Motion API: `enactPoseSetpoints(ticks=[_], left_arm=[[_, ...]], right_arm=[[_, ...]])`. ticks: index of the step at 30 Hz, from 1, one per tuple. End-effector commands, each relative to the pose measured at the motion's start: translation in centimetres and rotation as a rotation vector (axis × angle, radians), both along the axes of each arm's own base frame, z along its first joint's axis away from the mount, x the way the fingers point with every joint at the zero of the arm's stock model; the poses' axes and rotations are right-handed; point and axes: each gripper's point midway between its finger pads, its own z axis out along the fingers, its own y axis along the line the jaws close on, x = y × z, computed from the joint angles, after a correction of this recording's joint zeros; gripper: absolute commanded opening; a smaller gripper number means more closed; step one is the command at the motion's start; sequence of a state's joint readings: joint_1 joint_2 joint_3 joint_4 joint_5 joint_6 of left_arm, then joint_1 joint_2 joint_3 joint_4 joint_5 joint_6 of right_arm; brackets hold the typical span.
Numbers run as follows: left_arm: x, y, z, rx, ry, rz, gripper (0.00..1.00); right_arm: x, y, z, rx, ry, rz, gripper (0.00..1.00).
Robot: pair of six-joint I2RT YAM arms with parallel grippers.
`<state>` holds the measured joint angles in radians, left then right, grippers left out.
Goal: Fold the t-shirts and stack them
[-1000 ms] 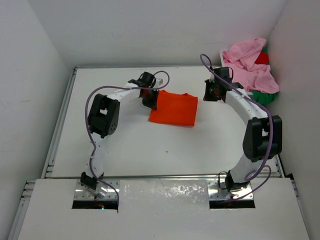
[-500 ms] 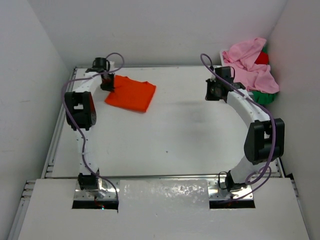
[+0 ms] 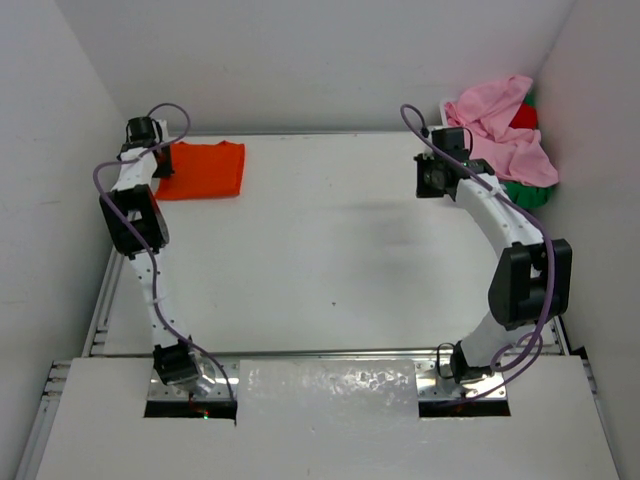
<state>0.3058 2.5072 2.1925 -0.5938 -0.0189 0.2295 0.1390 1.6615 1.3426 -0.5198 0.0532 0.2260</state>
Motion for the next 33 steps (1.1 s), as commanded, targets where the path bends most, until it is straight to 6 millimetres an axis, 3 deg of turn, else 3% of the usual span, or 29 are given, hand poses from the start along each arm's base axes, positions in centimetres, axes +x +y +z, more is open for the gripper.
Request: enactPoseSetpoints(ticks=[1,5,10,18,21,22,25,27,28,30,32,33], left_arm=[[1.5,4.1,2.0,-0.012,-0.126,0.115,0.00],[1.9,6.6,3.0,0.005,-0.197,0.144,0.00],[3.2,6.8,4.5,0.016,-0.256,0.120,0.00],[3.4,6.9,3.9,-0.006,-0.277,0.115,0.00],[3.5,6.5,3.5,-0.030,-0.279,0.105,0.12],[3.3,6.4,3.3,-0.036,-0.270,0.112,0.29],[2.1,7.3,3.3,-0.006,-0.235,0.171,0.56],[1.1,8.5,4.0,0.031,-0.225,0.229,0.65],[0.4,9.4,5.2,0.048,-0.232,0.273,0.78],[-0.2,10.4,6.9,0.063,-0.250,0.312,0.80],[-0.7,11.4,10.3,0.088,-0.299,0.341,0.84],[-0.8,11.6,11.6,0.097,-0.316,0.342,0.87]], right_arm=[[0.6,-0.6,3.0,-0.024,-0.064,-0.008,0.12],[0.4,-0.9,2.9,-0.035,-0.051,-0.014,0.12],[0.3,-0.9,2.7,-0.038,-0.036,-0.010,0.12],[-0.2,-1.4,2.8,-0.067,-0.027,-0.006,0.12],[-0.2,-1.4,2.8,-0.069,-0.025,-0.005,0.12],[-0.2,-1.3,2.7,-0.064,-0.023,-0.006,0.12],[-0.1,-1.0,3.1,-0.045,-0.034,-0.002,0.14],[0.1,-1.0,3.7,-0.038,-0.045,-0.008,0.16],[0.1,-0.9,3.9,-0.030,-0.042,-0.017,0.19],[1.1,-1.3,6.0,-0.006,-0.078,-0.037,0.22],[2.5,-1.4,8.5,0.039,-0.114,-0.049,0.26],[3.2,-2.5,9.2,0.047,-0.125,-0.074,0.28]])
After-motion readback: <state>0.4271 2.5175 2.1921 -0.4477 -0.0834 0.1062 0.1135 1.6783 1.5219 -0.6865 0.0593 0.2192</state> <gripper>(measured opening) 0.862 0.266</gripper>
